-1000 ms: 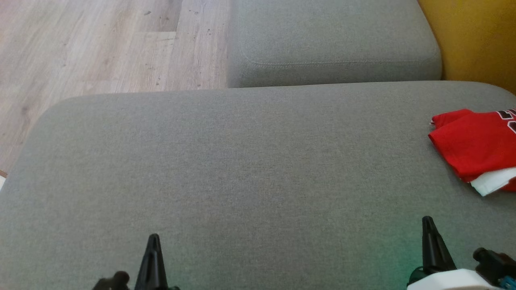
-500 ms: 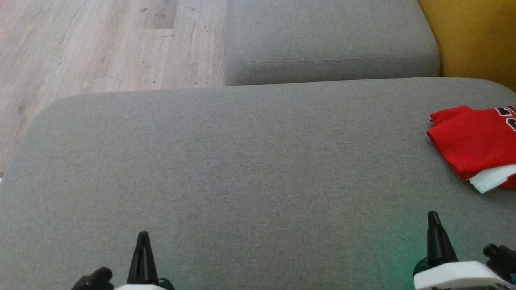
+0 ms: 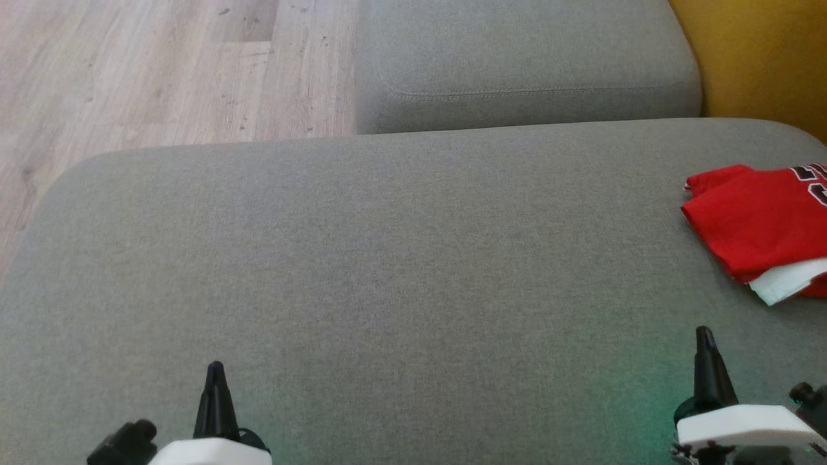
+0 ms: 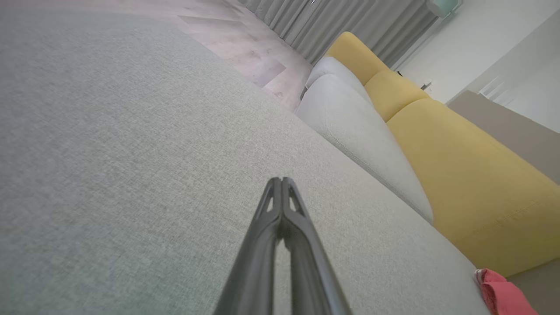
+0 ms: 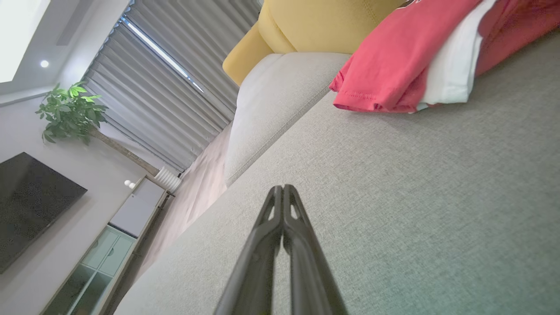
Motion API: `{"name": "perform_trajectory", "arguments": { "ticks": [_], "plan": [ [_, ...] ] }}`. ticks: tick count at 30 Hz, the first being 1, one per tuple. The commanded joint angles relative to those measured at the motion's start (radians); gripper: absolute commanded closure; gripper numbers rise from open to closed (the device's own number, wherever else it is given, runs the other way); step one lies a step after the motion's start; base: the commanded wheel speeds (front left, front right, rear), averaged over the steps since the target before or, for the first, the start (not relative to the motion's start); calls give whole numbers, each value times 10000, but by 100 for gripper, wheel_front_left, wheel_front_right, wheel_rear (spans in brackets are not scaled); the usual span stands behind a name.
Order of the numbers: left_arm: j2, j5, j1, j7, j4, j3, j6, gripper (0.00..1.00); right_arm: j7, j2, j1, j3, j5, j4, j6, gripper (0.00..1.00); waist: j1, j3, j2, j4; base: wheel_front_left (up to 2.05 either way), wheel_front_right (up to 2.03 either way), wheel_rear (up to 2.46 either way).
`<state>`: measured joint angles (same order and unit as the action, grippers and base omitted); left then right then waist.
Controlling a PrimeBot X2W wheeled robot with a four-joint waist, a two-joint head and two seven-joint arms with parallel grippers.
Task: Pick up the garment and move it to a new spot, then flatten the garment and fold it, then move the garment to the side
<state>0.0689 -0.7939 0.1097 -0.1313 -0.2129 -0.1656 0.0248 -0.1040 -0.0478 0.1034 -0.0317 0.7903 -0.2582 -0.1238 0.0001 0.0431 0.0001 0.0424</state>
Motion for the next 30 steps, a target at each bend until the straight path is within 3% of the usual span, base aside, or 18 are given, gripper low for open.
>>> {"name": "perform_trajectory", "arguments": {
  "ticks": [1, 30],
  "plan": [
    [126, -273, -561, 69, 271, 247, -96, 100, 51, -131, -512, 40, 291, 303, -32, 100, 0, -8, -1, -7, 0, 0, 0],
    [150, -3853, -1239, 916, 28, 1124, -725, 100, 906, -139, -1195, -257, 3755, 234, -48, 100, -1, -204, -1, -187, 0, 0, 0]
  ]
}}
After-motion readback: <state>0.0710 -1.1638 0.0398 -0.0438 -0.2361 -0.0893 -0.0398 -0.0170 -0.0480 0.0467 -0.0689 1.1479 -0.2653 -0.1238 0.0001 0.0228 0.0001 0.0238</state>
